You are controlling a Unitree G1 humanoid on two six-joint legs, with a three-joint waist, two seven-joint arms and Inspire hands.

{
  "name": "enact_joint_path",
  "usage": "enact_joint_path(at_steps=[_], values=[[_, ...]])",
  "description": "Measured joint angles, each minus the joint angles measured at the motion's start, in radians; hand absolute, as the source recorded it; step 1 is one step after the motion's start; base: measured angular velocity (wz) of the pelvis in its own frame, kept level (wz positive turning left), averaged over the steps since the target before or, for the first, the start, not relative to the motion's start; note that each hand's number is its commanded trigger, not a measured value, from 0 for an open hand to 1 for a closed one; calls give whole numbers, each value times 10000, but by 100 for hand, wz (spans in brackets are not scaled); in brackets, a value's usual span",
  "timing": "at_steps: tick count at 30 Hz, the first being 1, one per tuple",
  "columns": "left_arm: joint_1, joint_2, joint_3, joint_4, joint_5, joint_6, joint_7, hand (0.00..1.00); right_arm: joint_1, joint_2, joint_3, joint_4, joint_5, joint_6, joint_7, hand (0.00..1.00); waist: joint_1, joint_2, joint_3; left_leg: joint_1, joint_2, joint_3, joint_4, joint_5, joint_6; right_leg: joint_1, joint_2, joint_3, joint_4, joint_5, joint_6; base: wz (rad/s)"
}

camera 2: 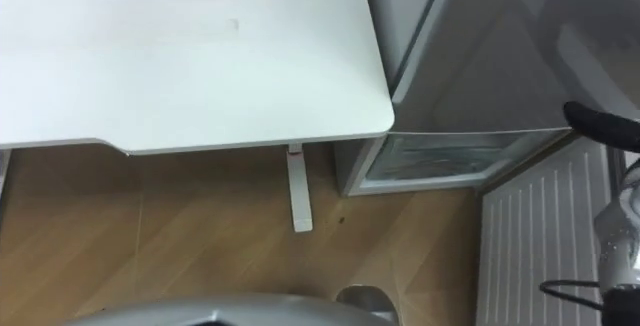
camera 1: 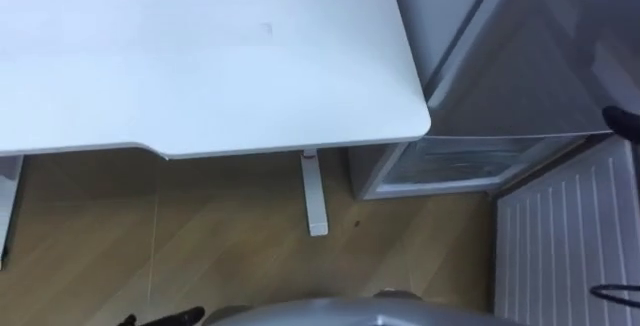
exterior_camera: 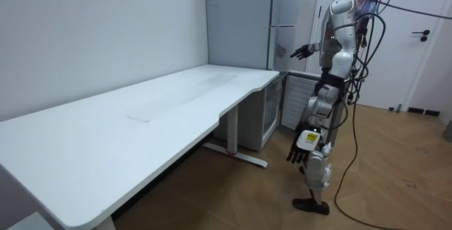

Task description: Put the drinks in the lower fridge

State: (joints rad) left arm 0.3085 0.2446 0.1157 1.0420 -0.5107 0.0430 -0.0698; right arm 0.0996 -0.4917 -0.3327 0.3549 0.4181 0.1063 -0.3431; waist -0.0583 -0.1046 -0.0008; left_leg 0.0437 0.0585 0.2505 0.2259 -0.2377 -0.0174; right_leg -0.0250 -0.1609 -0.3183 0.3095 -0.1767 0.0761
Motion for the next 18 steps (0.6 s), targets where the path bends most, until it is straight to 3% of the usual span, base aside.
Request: enact_joint_path(at_steps=[3, 9, 18], values=[[-23, 8, 116, 8, 285, 9, 3, 0, 8, -6, -167, -193, -410, -259, -486, 0, -29, -55, 9, 63, 41, 69, -53, 13, -13, 64, 68, 25, -105, 19, -17, -4], [-1, 78, 481, -5, 627, 200, 29, 0, 356, -6, -603, 410, -1398, -325, -1473, 0, -87, -216, -16, 165, 148, 74, -125, 20, -67, 216, 235, 6, -390, 102, -21, -1], [-65, 122, 819, -97, 710, 225, 171, 0, 401, -165, -959, 2294, -1403, -315, -1391, 0, -320, -382, 7, 30, 160, 105, -153, 4, -94, 113, 289, 116, -503, 102, -22, 0]])
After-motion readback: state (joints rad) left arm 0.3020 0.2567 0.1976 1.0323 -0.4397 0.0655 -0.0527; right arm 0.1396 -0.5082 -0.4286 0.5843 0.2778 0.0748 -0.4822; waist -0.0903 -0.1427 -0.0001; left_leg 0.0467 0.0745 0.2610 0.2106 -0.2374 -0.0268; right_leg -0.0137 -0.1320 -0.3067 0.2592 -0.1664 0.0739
